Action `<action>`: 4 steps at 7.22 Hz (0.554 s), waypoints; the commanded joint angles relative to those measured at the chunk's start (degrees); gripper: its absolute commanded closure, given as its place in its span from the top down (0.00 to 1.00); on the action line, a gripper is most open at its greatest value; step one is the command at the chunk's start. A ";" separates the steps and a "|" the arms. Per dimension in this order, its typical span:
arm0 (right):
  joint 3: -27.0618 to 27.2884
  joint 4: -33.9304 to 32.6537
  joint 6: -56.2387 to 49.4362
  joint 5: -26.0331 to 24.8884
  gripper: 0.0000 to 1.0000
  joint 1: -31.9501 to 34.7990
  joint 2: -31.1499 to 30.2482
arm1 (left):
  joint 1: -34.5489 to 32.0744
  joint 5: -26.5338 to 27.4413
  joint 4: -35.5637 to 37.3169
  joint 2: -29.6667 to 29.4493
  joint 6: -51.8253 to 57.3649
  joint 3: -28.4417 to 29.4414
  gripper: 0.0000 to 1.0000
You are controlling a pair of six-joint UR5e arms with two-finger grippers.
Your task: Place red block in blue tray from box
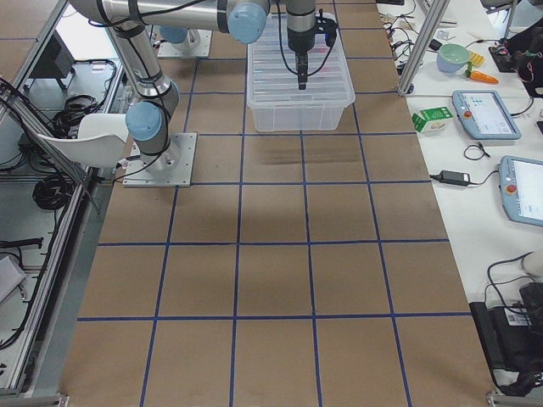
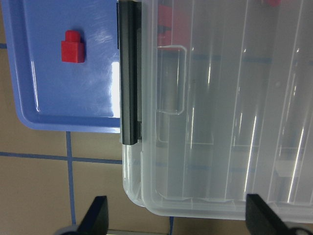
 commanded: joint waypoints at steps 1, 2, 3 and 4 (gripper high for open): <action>-0.06 2.08 3.29 -0.56 1.00 7.21 -0.02 | -0.01 0.38 0.03 0.88 0.09 -0.96 1.00; -0.32 2.26 3.13 -0.31 1.00 7.42 0.42 | -0.01 0.47 0.03 0.88 0.01 -1.05 1.00; -0.58 2.34 3.04 0.04 1.00 7.42 0.51 | -0.01 0.38 0.03 1.06 0.09 -1.05 1.00; -0.85 2.34 3.12 0.05 1.00 7.33 0.51 | -0.01 0.38 -0.15 1.15 0.01 -1.14 1.00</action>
